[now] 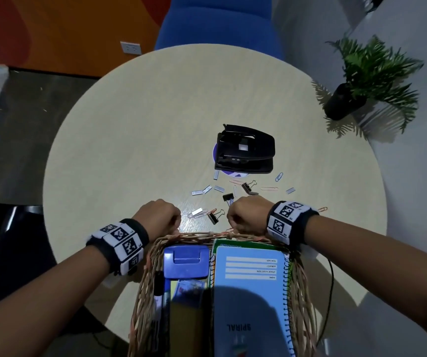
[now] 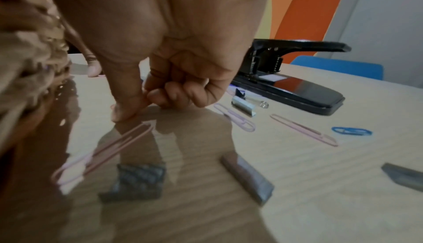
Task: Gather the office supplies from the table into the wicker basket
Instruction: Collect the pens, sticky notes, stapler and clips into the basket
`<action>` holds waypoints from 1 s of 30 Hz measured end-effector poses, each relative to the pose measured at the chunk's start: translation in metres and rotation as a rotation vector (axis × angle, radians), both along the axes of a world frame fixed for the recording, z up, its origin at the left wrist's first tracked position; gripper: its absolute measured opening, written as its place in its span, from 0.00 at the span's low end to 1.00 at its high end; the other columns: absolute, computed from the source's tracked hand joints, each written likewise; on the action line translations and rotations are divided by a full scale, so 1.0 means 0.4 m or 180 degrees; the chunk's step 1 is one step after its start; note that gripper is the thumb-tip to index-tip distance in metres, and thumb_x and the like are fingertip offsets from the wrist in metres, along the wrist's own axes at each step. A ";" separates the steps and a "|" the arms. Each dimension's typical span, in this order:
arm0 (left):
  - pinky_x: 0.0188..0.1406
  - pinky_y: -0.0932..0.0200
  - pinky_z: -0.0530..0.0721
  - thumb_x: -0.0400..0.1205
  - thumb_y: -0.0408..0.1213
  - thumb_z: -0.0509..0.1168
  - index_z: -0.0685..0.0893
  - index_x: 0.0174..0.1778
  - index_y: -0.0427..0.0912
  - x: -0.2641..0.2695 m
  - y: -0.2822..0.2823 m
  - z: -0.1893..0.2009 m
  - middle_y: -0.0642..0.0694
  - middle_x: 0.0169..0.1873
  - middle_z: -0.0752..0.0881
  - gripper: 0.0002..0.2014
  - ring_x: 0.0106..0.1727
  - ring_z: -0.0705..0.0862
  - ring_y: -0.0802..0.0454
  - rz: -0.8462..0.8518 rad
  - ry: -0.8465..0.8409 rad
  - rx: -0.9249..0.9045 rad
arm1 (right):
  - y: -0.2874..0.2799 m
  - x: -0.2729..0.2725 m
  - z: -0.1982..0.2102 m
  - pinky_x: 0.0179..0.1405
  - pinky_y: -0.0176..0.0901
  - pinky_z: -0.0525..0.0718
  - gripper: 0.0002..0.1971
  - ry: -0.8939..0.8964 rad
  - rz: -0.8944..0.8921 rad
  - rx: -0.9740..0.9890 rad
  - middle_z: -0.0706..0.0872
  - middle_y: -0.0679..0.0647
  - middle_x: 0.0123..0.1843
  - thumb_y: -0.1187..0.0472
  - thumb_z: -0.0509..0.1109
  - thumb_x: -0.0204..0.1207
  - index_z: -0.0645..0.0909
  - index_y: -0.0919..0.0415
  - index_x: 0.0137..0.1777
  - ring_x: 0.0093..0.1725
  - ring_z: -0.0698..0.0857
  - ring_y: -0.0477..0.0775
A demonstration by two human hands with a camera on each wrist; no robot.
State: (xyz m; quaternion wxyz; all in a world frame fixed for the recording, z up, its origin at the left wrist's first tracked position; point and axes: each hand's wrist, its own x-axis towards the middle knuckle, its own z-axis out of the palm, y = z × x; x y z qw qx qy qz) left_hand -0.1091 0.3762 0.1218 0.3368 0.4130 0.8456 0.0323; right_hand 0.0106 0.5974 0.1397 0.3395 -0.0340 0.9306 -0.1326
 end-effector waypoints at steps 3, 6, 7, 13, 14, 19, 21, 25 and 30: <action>0.30 0.61 0.73 0.74 0.36 0.64 0.77 0.30 0.51 0.001 -0.005 0.022 0.57 0.31 0.83 0.08 0.37 0.81 0.53 -0.0139 -0.0031 0.0055 | 0.000 -0.009 0.015 0.40 0.48 0.86 0.08 0.0136 -0.0064 0.0202 0.88 0.53 0.35 0.59 0.62 0.70 0.82 0.56 0.34 0.36 0.86 0.58; 0.42 0.56 0.83 0.77 0.35 0.65 0.79 0.33 0.51 -0.023 -0.032 0.090 0.55 0.35 0.89 0.08 0.36 0.84 0.54 0.0241 -0.0032 0.0621 | 0.023 -0.019 0.070 0.41 0.50 0.86 0.07 0.0484 -0.0546 0.0009 0.88 0.55 0.36 0.61 0.65 0.73 0.78 0.56 0.34 0.36 0.84 0.58; 0.44 0.54 0.84 0.77 0.35 0.66 0.80 0.36 0.50 -0.027 -0.048 0.126 0.53 0.34 0.89 0.06 0.36 0.85 0.53 0.0455 0.0006 0.0917 | 0.030 -0.018 0.098 0.41 0.49 0.85 0.07 0.0661 -0.0757 -0.0179 0.87 0.56 0.35 0.65 0.67 0.72 0.78 0.56 0.33 0.35 0.83 0.57; 0.35 0.73 0.81 0.75 0.35 0.73 0.88 0.45 0.49 0.124 -0.155 0.283 0.53 0.31 0.88 0.06 0.31 0.86 0.61 0.0973 -0.0740 0.1894 | -0.049 0.083 0.225 0.36 0.31 0.81 0.09 0.1284 -0.1834 -0.1659 0.85 0.56 0.32 0.77 0.71 0.72 0.84 0.65 0.47 0.28 0.81 0.36; 0.36 0.74 0.79 0.76 0.36 0.72 0.89 0.43 0.49 0.171 -0.170 0.276 0.56 0.33 0.88 0.04 0.34 0.86 0.63 0.0858 -0.0776 0.1797 | -0.085 0.113 0.229 0.36 0.30 0.82 0.11 0.1188 -0.1849 -0.1847 0.86 0.57 0.34 0.77 0.70 0.73 0.85 0.66 0.51 0.29 0.83 0.36; 0.35 0.76 0.72 0.82 0.37 0.64 0.89 0.47 0.48 0.332 -0.237 0.192 0.66 0.27 0.82 0.08 0.30 0.81 0.72 0.0432 -0.0911 0.1157 | -0.264 0.236 0.195 0.41 0.34 0.84 0.12 0.0440 -0.1034 -0.1671 0.92 0.54 0.39 0.72 0.67 0.74 0.88 0.58 0.49 0.38 0.88 0.47; 0.38 0.70 0.78 0.82 0.36 0.63 0.89 0.49 0.48 0.337 -0.261 0.180 0.62 0.28 0.85 0.09 0.31 0.83 0.70 0.0541 -0.0721 0.1116 | -0.306 0.258 0.179 0.45 0.34 0.83 0.11 0.0358 -0.0896 -0.1471 0.93 0.53 0.41 0.70 0.67 0.75 0.89 0.58 0.49 0.39 0.88 0.44; 0.43 0.67 0.84 0.81 0.31 0.64 0.89 0.47 0.48 0.300 -0.279 0.205 0.52 0.31 0.92 0.10 0.33 0.89 0.63 0.1153 -0.0530 0.1479 | -0.346 0.279 0.174 0.51 0.43 0.86 0.09 0.0358 -0.0836 -0.1427 0.94 0.52 0.46 0.66 0.68 0.78 0.89 0.55 0.52 0.47 0.90 0.48; 0.44 0.57 0.86 0.78 0.41 0.69 0.89 0.48 0.50 0.218 -0.240 0.247 0.56 0.37 0.91 0.05 0.34 0.88 0.60 0.1323 0.0030 0.1543 | -0.360 0.283 0.171 0.52 0.45 0.82 0.11 0.0442 -0.0339 -0.1156 0.92 0.50 0.54 0.61 0.68 0.79 0.87 0.51 0.58 0.55 0.88 0.54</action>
